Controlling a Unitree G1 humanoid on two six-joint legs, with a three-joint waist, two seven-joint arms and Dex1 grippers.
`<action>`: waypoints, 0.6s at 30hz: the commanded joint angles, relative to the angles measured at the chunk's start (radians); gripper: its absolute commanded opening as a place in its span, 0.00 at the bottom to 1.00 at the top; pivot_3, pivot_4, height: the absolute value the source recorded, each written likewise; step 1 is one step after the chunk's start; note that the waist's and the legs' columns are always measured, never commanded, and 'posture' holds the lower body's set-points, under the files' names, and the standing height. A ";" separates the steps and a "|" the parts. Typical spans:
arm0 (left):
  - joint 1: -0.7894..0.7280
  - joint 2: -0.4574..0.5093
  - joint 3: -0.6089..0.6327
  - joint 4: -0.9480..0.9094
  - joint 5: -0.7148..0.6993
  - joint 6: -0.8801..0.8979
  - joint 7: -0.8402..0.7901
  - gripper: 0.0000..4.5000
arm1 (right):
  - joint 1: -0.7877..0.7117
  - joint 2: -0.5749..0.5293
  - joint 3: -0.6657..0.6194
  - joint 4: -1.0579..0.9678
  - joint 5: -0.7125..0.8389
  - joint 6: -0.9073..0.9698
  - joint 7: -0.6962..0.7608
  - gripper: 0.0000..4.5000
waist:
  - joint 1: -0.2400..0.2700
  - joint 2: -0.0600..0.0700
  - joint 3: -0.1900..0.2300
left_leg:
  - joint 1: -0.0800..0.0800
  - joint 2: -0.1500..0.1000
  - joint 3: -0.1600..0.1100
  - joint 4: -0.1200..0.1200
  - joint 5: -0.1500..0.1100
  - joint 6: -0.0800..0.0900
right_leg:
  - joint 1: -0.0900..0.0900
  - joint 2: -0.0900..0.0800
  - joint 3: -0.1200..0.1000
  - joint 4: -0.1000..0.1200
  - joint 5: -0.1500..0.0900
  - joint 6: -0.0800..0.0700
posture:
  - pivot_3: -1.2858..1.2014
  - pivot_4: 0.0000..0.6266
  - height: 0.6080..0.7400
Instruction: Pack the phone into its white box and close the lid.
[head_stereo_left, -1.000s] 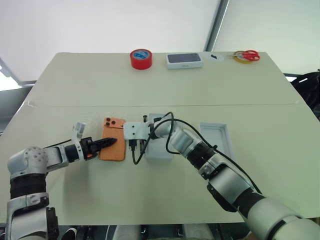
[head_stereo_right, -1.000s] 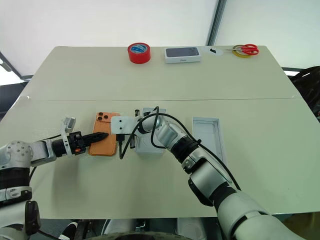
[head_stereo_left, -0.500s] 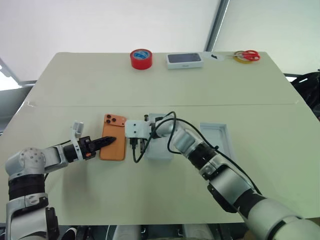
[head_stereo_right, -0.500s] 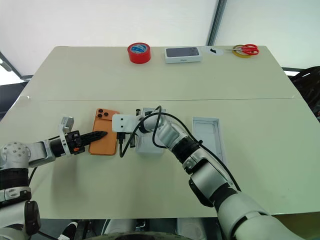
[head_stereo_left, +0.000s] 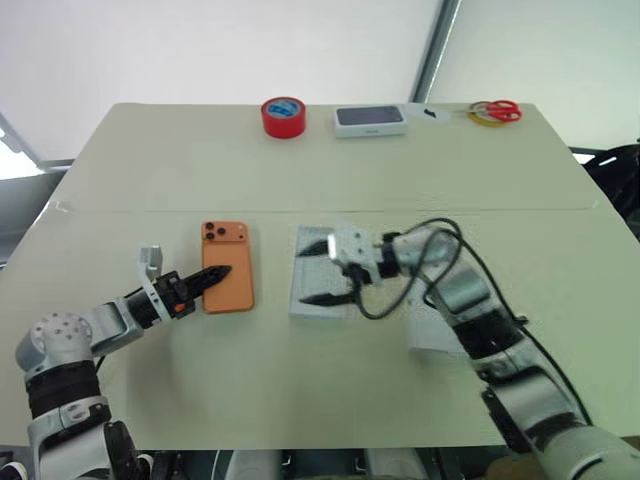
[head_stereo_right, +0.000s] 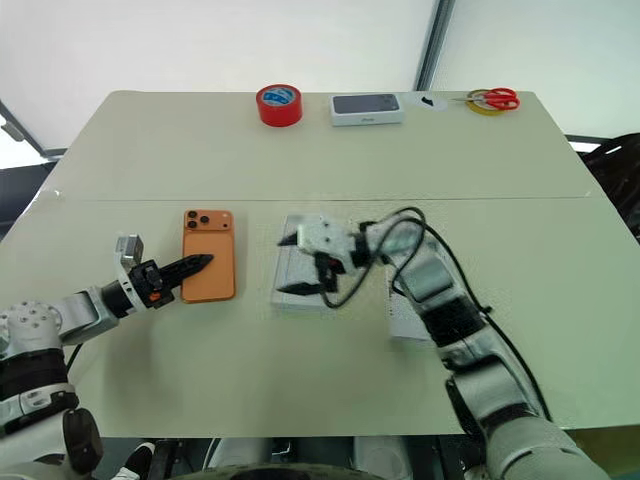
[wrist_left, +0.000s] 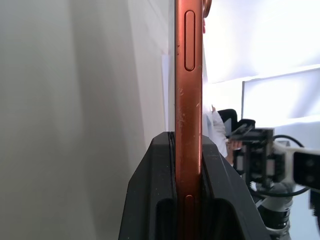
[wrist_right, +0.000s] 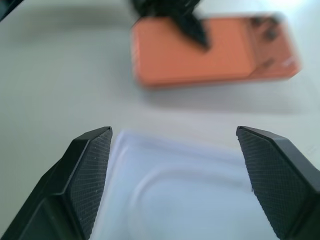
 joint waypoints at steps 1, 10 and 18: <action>-0.003 0.006 0.027 -0.065 -0.057 -0.003 -0.003 0.00 | 0.064 -0.045 -0.011 -0.124 0.015 -0.075 0.003 0.86 | -0.004 -0.001 0.000 | 0.000 0.000 0.000 0.000 0.000 0.000 | 0.000 0.000 0.000 0.000 0.000 0.000 | 0.52 0.24 0.92; -0.004 0.010 -0.008 -0.068 -0.053 -0.027 -0.002 0.00 | 0.143 -0.047 0.033 -0.137 -0.051 -0.138 -0.096 0.57 | 0.005 -0.003 0.002 | 0.000 0.001 0.000 0.001 0.001 -0.001 | 0.001 0.001 0.000 0.000 0.000 0.000 | 0.52 0.24 0.92; -0.003 0.021 -0.023 -0.068 -0.048 -0.031 -0.004 0.00 | 0.123 -0.039 0.060 -0.128 -0.071 -0.131 -0.124 0.57 | 0.006 -0.003 0.002 | 0.000 0.001 0.000 0.001 0.001 -0.001 | 0.001 0.000 0.000 0.000 0.000 0.000 | 0.52 0.24 0.92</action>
